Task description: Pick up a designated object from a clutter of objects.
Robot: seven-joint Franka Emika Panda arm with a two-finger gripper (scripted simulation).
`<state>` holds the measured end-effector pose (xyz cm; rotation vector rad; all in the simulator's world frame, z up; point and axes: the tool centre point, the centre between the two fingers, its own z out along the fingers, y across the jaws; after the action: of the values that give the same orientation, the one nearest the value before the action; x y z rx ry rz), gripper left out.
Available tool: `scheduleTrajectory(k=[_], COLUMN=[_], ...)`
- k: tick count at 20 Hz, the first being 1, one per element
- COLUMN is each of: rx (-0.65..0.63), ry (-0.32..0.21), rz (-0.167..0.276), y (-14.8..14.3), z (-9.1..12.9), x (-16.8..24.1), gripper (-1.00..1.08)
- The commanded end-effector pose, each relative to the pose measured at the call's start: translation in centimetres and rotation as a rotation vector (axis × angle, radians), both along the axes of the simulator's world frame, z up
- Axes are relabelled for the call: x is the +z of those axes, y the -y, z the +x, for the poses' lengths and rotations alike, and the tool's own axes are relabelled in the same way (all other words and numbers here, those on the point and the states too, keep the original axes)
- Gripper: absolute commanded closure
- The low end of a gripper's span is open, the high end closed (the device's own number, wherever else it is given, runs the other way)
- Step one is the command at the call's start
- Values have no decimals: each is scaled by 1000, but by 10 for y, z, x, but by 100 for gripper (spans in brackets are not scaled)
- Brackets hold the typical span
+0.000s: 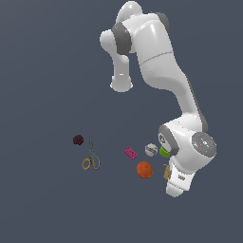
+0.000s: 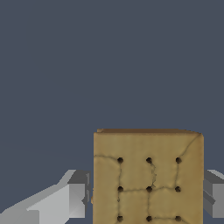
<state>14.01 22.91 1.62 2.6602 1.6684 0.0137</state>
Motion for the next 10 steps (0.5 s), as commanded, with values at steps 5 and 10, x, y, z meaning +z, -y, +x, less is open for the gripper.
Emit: scheduleTrajectory(k=[5, 10], rx=[-1, 0], ry=[-8, 18], rz=[-4, 7], y=[2, -2], z=[-2, 6], x=[-5, 12], gripper=[108, 108])
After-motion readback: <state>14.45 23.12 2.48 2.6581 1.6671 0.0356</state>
